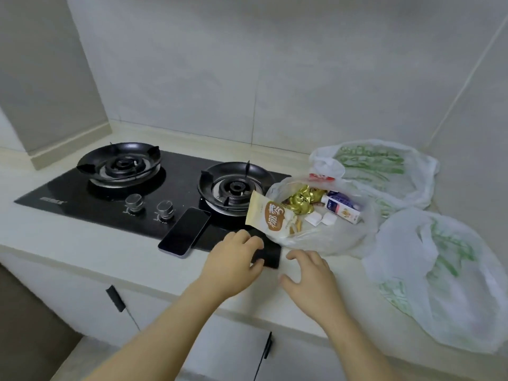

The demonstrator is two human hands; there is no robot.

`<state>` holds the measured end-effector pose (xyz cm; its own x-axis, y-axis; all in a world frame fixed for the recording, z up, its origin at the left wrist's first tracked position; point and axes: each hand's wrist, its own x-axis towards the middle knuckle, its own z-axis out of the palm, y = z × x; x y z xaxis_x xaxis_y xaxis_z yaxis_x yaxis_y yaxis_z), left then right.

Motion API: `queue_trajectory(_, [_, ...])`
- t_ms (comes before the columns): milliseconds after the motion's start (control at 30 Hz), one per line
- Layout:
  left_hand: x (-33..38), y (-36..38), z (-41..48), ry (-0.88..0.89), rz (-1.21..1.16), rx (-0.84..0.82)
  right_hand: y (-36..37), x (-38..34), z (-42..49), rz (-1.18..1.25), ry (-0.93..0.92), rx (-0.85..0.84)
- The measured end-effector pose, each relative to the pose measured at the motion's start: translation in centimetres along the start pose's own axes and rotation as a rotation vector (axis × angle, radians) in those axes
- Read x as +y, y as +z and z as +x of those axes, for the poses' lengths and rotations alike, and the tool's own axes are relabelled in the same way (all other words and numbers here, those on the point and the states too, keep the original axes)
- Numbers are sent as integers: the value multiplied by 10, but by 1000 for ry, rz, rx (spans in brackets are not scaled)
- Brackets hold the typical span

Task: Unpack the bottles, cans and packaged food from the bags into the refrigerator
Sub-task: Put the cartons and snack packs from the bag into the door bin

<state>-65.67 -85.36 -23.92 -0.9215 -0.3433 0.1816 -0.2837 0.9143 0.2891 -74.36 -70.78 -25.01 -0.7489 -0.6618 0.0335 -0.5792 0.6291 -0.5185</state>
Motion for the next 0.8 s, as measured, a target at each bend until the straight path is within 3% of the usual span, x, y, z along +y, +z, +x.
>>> queue_trajectory(433, [-9,11,99,209,-13,-59,-2,10,59,3,156,167])
queue_trajectory(800, [25,32,189,182,6,-83,-54,85,118,4,150,192])
